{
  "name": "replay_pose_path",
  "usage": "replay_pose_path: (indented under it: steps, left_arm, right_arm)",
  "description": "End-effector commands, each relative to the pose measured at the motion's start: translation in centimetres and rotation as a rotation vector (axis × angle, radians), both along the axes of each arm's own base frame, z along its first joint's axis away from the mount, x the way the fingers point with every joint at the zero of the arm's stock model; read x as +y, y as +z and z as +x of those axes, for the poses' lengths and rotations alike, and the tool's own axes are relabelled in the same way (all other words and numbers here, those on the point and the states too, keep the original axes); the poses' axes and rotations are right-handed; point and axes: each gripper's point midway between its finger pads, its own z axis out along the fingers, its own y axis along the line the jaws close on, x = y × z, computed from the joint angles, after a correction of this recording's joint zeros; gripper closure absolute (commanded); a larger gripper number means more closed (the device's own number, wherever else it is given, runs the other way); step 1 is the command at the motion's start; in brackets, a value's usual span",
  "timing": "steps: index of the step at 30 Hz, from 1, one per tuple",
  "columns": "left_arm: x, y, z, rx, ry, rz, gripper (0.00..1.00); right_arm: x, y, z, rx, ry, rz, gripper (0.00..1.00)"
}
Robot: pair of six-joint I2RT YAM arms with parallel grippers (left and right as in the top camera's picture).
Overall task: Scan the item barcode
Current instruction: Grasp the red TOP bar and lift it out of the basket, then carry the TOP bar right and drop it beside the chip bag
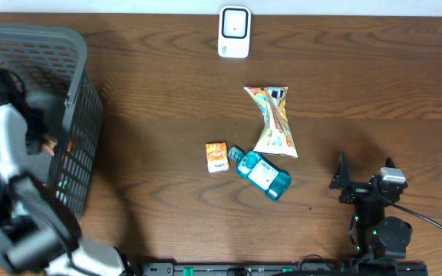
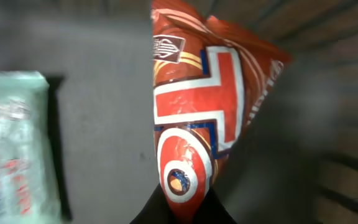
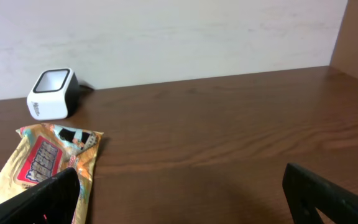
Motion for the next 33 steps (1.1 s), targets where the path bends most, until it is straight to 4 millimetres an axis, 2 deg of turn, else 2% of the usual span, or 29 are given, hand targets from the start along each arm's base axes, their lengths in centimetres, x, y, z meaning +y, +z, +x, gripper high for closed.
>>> replay_pose_path:
  steps: [1,5,9,14,15,16,17,21,24,27,29,33]
  left_arm:
    - [-0.1,8.7,-0.7,-0.178,-0.029,0.136,0.93]
    - [-1.3,14.6,-2.2,-0.324,-0.034,0.215,0.93]
    - [-4.0,19.1,-2.9,-0.477,-0.098,0.225,0.93]
    - [-8.9,22.5,-2.3,-0.629,-0.249,0.182,0.93]
    - [-10.2,22.9,-1.9,-0.653,-0.292,0.164,0.93]
    - [-12.7,23.4,-1.2,-0.682,-0.385,0.137,0.93]
    - [-14.2,23.6,-0.6,-0.693,-0.451,0.126,0.93]
    - [-20.0,23.5,1.3,-0.687,-0.699,0.115,0.93]
    - [-23.9,22.1,2.4,-0.638,-0.868,0.113,0.93]
    - [-27.3,19.8,3.4,-0.565,-1.005,0.1,0.93]
    - [-29.0,18.0,4.1,-0.512,-1.047,0.083,0.93]
    - [-32.8,12.8,6.0,-0.385,-1.136,0.02,0.93]
  right_arm:
    - [0.0,-0.1,0.0,0.001,0.002,-0.013,0.01]
    - [0.0,-0.1,0.0,0.001,0.001,-0.013,0.01]
    - [0.0,-0.1,0.0,0.001,0.001,-0.013,0.01]
    - [0.0,-0.1,0.0,0.001,0.002,-0.013,0.01]
    - [0.0,-0.1,0.0,0.001,0.002,-0.013,0.01]
    - [0.0,-0.1,0.0,0.001,0.002,-0.013,0.01]
    - [0.0,-0.1,0.0,0.001,0.001,-0.013,0.01]
    - [0.0,-0.1,0.0,0.001,0.002,-0.013,0.01]
    - [0.0,-0.1,0.0,0.001,0.002,-0.013,0.01]
    - [0.0,-0.1,0.0,0.001,0.002,-0.013,0.01]
    - [0.0,-0.1,0.0,0.001,0.002,-0.013,0.01]
    - [0.0,-0.1,0.0,0.001,0.001,-0.013,0.01]
